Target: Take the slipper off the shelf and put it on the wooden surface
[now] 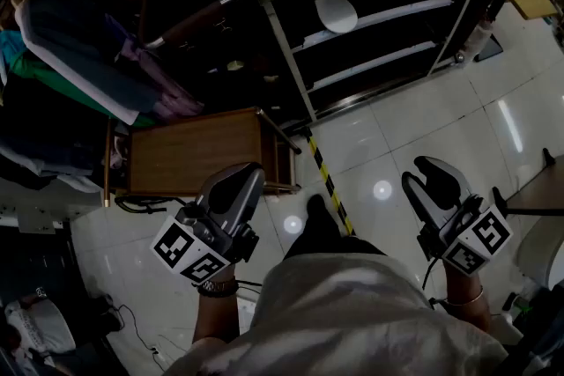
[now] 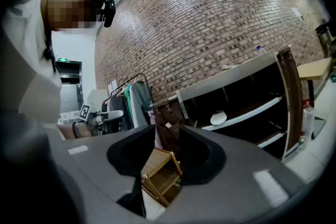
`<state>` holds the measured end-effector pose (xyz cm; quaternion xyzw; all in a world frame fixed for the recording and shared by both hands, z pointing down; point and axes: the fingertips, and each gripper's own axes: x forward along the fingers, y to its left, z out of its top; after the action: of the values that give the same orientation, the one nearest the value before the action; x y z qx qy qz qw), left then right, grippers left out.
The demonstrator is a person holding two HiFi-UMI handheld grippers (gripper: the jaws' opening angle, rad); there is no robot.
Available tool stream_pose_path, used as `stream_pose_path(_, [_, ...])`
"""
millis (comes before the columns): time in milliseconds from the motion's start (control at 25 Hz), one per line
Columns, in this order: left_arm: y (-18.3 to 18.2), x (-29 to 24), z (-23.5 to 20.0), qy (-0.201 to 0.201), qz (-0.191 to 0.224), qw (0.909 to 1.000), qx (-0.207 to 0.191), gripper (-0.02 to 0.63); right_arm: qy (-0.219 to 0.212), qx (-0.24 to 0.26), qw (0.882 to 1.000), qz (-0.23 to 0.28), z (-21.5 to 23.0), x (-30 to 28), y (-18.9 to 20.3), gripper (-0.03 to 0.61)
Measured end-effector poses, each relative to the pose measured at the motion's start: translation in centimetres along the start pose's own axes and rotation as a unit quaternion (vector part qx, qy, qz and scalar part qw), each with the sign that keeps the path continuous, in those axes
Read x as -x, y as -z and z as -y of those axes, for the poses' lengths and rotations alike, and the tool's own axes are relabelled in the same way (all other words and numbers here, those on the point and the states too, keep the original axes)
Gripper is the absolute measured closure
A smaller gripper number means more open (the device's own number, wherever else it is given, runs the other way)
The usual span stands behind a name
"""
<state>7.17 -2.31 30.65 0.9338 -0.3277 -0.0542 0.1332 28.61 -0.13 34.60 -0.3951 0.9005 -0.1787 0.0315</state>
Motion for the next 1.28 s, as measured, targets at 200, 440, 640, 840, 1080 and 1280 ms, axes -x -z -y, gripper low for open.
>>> stream_pose_path(200, [-2.4, -1.0, -5.3, 0.027, -0.001, 0.9996, -0.001, 0.614, 0.014, 0.001, 1.000, 0.010, 0.4, -6.1, -2.2, 0.448])
stream_pose_path(440, [-1.7, -2.0, -10.4, 0.051, -0.020, 0.9985, -0.002, 0.614, 0.042, 0.009, 0.999, 0.000, 2.3, -11.2, -1.7, 0.451])
stream_pose_path(640, [-1.3, -5.1, -12.6, 0.061, -0.016, 0.9977, 0.023, 0.614, 0.041, -0.003, 0.999, -0.020, 6.0, -14.0, -1.6, 0.451])
stream_pose_path(840, [-1.4, -10.0, -14.0, 0.060, -0.005, 0.9979, 0.024, 0.614, 0.039, -0.003, 0.998, -0.041, 13.3, -18.4, -0.6, 0.451])
stream_pose_path(1080, [-1.2, -15.7, -14.8, 0.064, -0.007, 0.9977, 0.021, 0.614, 0.026, -0.027, 0.998, -0.057, 22.6, -24.0, 0.7, 0.436])
stream_pose_path(1280, [-1.7, -18.7, -15.9, 0.051, -0.002, 0.9987, -0.002, 0.614, 0.042, -0.045, 0.994, -0.085, 29.3, -27.7, 2.9, 0.414])
